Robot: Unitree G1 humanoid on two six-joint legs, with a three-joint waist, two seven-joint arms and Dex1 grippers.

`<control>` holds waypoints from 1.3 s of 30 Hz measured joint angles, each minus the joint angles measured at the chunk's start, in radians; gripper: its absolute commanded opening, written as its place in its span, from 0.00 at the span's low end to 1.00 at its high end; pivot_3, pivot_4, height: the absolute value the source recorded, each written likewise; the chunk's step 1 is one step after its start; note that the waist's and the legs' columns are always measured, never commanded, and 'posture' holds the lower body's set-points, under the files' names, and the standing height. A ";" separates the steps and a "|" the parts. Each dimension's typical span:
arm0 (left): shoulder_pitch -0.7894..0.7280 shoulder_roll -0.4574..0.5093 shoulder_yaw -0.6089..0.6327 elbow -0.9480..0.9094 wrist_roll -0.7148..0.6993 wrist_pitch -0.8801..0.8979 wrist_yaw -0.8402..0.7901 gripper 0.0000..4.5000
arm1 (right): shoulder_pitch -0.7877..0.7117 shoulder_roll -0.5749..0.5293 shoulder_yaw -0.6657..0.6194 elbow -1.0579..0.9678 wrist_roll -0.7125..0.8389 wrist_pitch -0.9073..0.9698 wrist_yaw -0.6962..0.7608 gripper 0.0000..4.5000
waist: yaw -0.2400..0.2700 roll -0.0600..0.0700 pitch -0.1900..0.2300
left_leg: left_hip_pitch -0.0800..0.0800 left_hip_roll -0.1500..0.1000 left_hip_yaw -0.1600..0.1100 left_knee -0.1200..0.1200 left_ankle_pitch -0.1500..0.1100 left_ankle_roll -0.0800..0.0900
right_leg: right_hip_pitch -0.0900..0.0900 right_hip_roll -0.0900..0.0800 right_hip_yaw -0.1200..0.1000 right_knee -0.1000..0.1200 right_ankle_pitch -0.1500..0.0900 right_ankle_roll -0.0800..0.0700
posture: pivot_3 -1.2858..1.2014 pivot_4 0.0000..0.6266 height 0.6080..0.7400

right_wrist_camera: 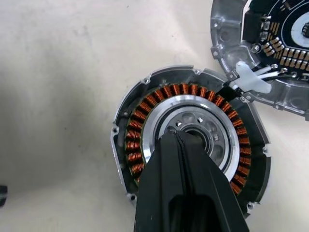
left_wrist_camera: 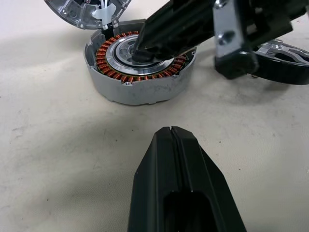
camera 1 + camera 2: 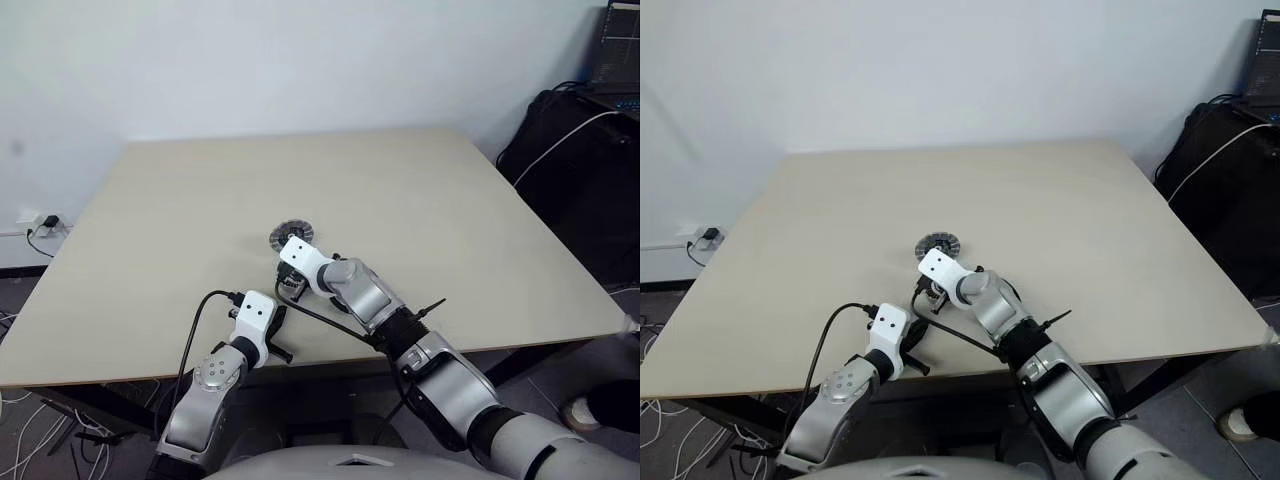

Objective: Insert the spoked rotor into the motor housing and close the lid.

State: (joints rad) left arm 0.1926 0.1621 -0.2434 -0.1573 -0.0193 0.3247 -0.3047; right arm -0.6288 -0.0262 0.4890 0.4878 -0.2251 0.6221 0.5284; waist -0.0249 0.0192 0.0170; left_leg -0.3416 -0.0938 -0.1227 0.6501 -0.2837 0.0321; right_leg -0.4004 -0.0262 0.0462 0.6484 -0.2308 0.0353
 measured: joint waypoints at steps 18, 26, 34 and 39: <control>0.007 0.006 0.000 0.000 0.000 0.000 -0.001 0.00 | 0.076 -0.007 -0.169 -0.187 0.063 -0.023 -0.136 0.00 | 0.006 0.000 0.001 | -0.002 0.000 -0.002 0.000 0.000 0.000 | 0.000 0.000 0.000 -0.001 0.000 0.000 | 0.52 0.00 1.00; 0.001 0.022 0.005 0.000 0.010 -0.003 0.000 0.00 | 0.274 -0.111 -0.299 -0.477 0.119 0.051 -0.161 0.00 | 0.016 -0.003 0.002 | -0.003 0.000 -0.003 0.000 0.000 0.001 | 0.001 -0.001 0.000 -0.004 -0.002 0.003 | 0.52 0.00 1.00; -0.016 0.044 0.002 0.000 0.022 -0.028 -0.013 0.00 | 0.521 -0.165 -0.488 -0.746 0.214 0.162 -0.181 0.04 | 0.016 -0.005 0.005 | -0.004 0.001 -0.002 0.000 0.000 0.001 | 0.003 -0.001 0.000 -0.004 -0.003 0.004 | 0.52 0.00 1.00; -0.021 0.052 -0.001 0.001 0.017 -0.033 -0.047 0.00 | 0.590 -0.097 -0.613 -0.822 0.332 0.261 -0.201 0.36 | 0.016 -0.005 0.006 | -0.004 0.001 -0.002 0.000 -0.001 0.001 | 0.003 -0.001 0.000 -0.004 -0.003 0.005 | 0.52 0.00 1.00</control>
State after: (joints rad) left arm 0.1715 0.2141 -0.2447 -0.1563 -0.0021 0.2917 -0.3515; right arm -0.0384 -0.1236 -0.1240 -0.3342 0.1071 0.8834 0.3273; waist -0.0084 0.0138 0.0231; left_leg -0.3456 -0.0929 -0.1251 0.6502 -0.2843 0.0326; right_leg -0.3974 -0.0274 0.0461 0.6447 -0.2338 0.0401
